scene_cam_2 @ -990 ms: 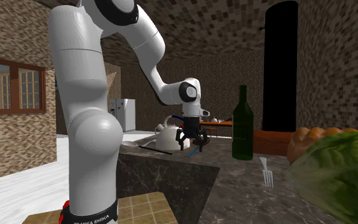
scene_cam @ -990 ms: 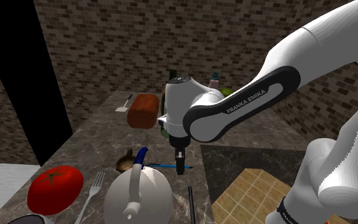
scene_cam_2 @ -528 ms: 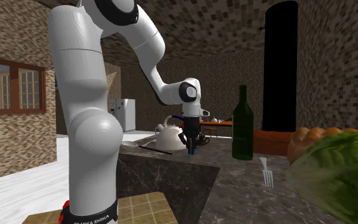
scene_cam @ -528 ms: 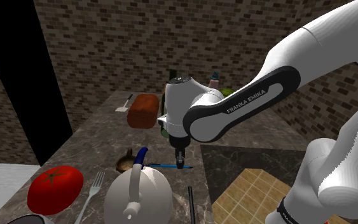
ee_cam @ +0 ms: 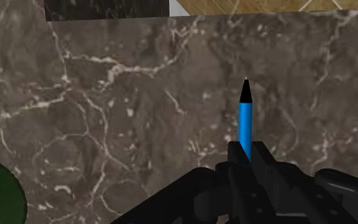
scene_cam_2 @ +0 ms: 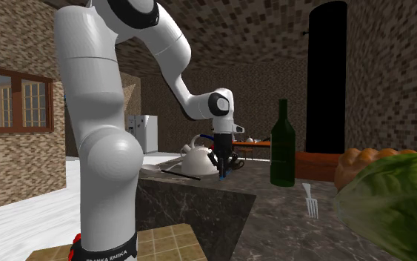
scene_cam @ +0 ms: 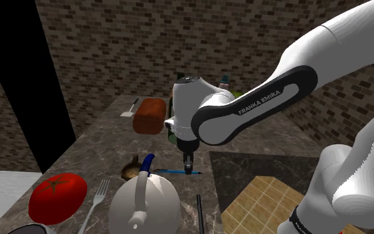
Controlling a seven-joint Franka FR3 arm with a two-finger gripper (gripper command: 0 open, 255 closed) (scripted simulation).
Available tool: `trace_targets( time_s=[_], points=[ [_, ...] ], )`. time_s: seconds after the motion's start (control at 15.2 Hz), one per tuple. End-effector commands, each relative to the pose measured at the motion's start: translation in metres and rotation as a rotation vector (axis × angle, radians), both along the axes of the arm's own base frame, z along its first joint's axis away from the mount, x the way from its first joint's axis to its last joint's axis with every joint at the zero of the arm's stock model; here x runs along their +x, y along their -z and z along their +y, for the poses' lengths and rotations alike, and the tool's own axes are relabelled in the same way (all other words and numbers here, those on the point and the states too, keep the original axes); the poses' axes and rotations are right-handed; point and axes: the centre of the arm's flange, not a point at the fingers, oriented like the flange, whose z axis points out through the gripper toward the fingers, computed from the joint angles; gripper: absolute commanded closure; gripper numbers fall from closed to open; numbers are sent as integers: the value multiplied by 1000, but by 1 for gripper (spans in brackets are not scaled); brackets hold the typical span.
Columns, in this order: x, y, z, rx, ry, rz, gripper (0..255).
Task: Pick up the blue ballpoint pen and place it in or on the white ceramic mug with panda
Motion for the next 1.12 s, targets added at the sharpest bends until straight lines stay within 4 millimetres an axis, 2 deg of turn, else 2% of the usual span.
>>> trace_targets(
  time_s=[0.0, 1.06],
  points=[
    [0, -10, 0, 0, 0, 0, 255],
    [0, -95, 0, 0, 0, 0, 255]
  ],
)
